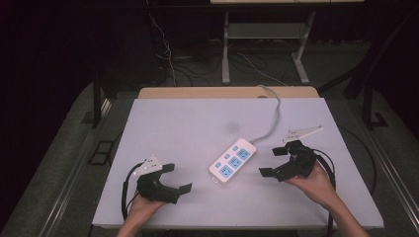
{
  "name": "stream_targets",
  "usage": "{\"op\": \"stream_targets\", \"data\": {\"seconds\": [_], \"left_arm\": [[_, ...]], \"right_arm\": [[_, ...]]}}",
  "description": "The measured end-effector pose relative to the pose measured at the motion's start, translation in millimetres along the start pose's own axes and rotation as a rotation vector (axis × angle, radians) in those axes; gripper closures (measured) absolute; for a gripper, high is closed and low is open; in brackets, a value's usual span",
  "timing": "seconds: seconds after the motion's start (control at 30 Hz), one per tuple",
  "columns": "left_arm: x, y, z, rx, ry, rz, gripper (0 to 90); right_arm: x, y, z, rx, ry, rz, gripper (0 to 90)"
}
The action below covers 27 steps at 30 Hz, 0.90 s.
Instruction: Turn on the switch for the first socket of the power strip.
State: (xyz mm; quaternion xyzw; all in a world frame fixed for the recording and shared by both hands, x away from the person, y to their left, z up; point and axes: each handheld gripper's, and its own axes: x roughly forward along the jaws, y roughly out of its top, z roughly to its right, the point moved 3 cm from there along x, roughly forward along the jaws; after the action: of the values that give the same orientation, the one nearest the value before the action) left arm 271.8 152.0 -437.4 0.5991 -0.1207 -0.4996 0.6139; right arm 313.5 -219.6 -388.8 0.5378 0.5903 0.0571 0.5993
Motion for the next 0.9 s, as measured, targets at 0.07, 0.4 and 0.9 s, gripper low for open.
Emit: {"op": "stream_targets", "data": {"seconds": [0.07, 0.4, 0.9], "left_arm": [[-0.1, -0.1, 0.1, 0.0, -0.001, 0.0, 0.0], [0.6, -0.2, 0.0, 0.001, 0.003, -0.002, 0.0], [-0.2, -0.2, -0.3, 0.0, 0.003, -0.001, 0.0]], "right_arm": [[0.6, 1.9, 0.1, 0.0, 0.001, 0.001, 0.2], [8.5, 23.7, -3.1, -0.027, 0.017, -0.028, 0.2], [28.4, 48.0, 1.5, -0.038, 0.024, -0.059, 0.2]]}}
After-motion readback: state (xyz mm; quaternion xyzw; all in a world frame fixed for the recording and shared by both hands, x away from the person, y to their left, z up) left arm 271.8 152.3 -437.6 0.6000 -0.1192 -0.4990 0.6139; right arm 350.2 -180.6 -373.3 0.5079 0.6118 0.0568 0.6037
